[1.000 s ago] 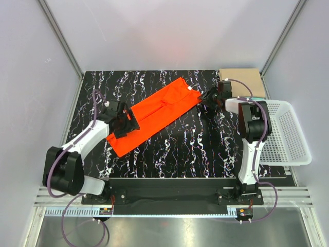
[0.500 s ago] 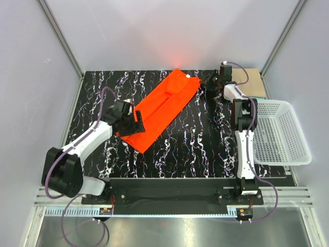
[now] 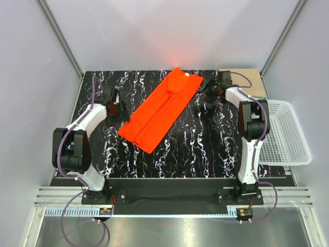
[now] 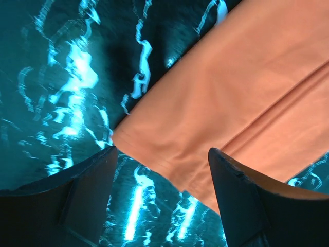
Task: Fold and stack the t-shirts
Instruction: Fold the tshirt
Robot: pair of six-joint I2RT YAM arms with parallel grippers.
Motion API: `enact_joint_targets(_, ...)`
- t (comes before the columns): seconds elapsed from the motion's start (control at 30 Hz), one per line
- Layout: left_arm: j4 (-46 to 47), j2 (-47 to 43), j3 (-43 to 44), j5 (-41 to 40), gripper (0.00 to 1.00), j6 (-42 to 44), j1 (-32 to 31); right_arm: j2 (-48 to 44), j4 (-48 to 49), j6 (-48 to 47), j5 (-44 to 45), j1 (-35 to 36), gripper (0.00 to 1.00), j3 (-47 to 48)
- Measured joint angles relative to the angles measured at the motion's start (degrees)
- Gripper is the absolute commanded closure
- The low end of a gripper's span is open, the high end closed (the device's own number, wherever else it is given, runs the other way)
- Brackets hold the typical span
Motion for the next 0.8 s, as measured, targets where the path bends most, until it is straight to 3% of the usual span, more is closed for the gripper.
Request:
enact_joint_targets(0.13,-2.1,3.5,4.1,-1.5,0.25,3.9,0.7,-9.2,-4.0,4.4,5.9,9.1,0.40,-7.0)
enact_joint_targets(0.33,-4.1,7.6,4.0,-1.3,0.29,7.0,1.9,-20.3,-6.3,14.8,11.3,29.4,0.43,-19.8)
enact_joint_targets(0.63,-4.7,8.4,4.0,-1.4,0.28,8.5,2.6,-18.3,-15.9,25.2,19.1,44.2,0.44,-20.3)
enact_joint_targets(0.8,-4.6,8.4,3.9,-2.5,0.28,8.4,3.0,-17.0,-18.1,29.7,21.6,48.5,0.44,-20.0)
